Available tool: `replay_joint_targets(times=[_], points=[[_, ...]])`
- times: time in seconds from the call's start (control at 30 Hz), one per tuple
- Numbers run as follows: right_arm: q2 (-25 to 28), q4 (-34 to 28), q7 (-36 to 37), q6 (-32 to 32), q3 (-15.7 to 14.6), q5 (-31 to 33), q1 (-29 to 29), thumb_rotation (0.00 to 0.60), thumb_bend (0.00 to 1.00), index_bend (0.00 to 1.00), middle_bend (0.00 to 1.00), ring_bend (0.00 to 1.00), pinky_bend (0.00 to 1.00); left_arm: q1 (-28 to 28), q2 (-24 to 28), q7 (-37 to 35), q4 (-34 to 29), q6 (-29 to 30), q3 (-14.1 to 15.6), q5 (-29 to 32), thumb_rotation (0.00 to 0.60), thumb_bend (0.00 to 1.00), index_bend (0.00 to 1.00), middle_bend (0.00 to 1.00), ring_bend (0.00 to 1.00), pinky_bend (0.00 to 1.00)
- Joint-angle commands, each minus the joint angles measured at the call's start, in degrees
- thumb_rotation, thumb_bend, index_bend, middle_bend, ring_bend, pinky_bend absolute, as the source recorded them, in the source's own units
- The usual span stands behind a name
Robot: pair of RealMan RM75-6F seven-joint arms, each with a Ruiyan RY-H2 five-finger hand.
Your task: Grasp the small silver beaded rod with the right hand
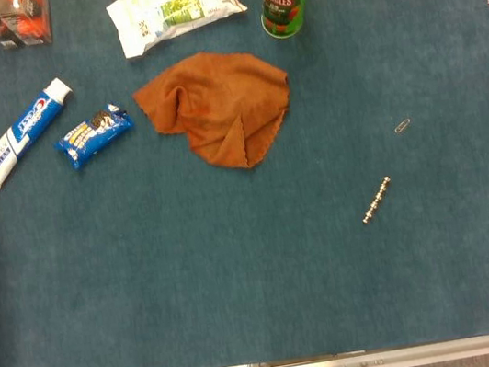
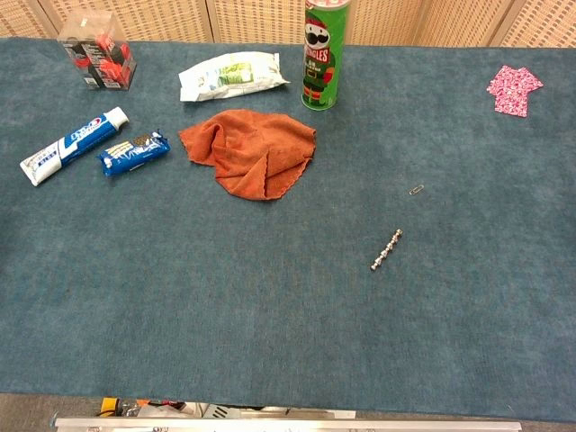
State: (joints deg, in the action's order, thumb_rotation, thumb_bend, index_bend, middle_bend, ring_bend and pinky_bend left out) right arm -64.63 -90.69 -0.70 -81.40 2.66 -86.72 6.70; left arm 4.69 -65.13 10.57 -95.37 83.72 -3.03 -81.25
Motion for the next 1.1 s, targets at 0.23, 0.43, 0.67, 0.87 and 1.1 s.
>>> replay_joint_targets(times=[0.23,0.43,0.67,0.87,1.1], points=[[0.57,-0.29,1.39,0.00,0.01,-1.93,0.90,0.600,0.21,0.43,0.48,0.42,0.50,-0.01,0.27,0.60,-0.85,-0.23,0.21,0.36,0.600,0.29,0.00,0.07,0.06,0.02],[2.35,-2.74,4.20,3.32,-0.82,-6.39,4.27,0.600,0.21,0.43,0.48,0.42,0.50,-0.27,0.15,0.40,-0.94,0.22,0.24,0.38,0.600,0.29,0.00,0.07,0.06,0.02],[4.18,-6.35,5.84,10.40,-1.88,-13.49,11.27,0.600,0.21,0.43,0.56,0.48,0.50,-0.52,0.26,-0.04,-0.82,0.35,0.37,0.49,0.600,0.29,0.00,0.07,0.06,0.02],[2.85,-8.53,2.99,17.90,-2.09,-17.10,17.69,0.600,0.21,0.43,0.79,0.78,0.81,-1.04,0.48,-0.62,-0.72,0.88,0.49,0.59,0.600,0.29,0.00,0.07,0.06,0.02],[-2.03,-8.37,-1.54,26.05,-2.10,-17.60,23.69,0.600,0.21,0.43,0.96,1.00,1.00,-1.43,0.56,-1.39,-0.47,1.24,0.45,0.78,0.600,0.29,0.00,0.07,0.06,0.02]])
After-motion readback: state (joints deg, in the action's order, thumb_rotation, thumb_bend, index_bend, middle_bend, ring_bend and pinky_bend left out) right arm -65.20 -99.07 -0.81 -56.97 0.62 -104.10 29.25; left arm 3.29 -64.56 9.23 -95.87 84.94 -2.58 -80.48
